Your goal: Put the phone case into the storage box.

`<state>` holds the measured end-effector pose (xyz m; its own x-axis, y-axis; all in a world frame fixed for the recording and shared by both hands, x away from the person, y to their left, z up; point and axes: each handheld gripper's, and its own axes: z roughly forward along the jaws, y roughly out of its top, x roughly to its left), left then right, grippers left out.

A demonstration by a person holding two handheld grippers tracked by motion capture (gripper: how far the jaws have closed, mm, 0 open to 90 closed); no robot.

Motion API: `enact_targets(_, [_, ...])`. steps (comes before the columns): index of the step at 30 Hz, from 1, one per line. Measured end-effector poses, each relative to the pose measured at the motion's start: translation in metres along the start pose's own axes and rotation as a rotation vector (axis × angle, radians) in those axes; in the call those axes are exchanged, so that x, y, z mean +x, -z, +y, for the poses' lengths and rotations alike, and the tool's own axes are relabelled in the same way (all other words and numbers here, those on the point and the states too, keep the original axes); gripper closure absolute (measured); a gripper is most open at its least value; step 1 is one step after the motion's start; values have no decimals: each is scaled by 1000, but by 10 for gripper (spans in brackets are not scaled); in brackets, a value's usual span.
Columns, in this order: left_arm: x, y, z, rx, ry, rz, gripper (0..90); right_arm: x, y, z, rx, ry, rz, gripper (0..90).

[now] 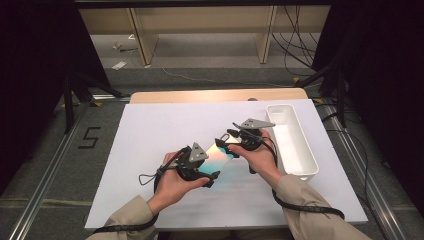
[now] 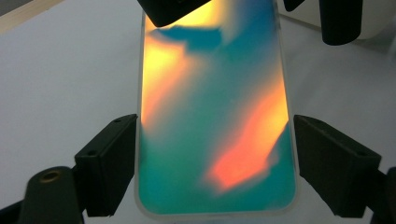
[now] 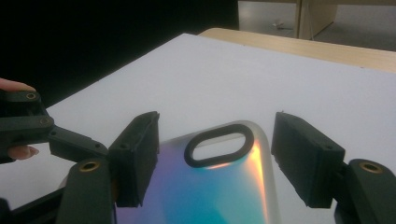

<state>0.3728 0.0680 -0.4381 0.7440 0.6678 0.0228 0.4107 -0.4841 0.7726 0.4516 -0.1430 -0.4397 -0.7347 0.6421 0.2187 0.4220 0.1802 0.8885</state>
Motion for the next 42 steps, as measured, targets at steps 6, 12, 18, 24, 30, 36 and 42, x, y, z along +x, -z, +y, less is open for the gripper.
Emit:
enact_targets(6, [0, 0, 0, 0, -1, 1, 171, 0, 0, 0, 1, -11, 8, 399])
enact_targets(12, [1, -1, 0, 5, 0, -1, 170, 1, -1, 1, 7, -7, 6, 428])
enact_targets(18, [1, -1, 0, 5, 3, -2, 170, 1, 0, 3, -3, -20, -1, 469])
enact_targets(24, [2, -2, -1, 11, 2, -2, 170, 1, 3, 5, -13, -31, 1, 535])
enact_targets(30, [1, -3, -2, 14, 2, 2, 170, 1, 7, 9, -36, -48, 17, 614])
enact_targets(36, [1, -3, -2, 15, -6, 7, 169, 3, 11, 14, -62, -67, 37, 675])
enact_targets(42, [0, -3, -1, 7, -30, 24, 169, 3, 16, 19, -103, -151, 93, 753])
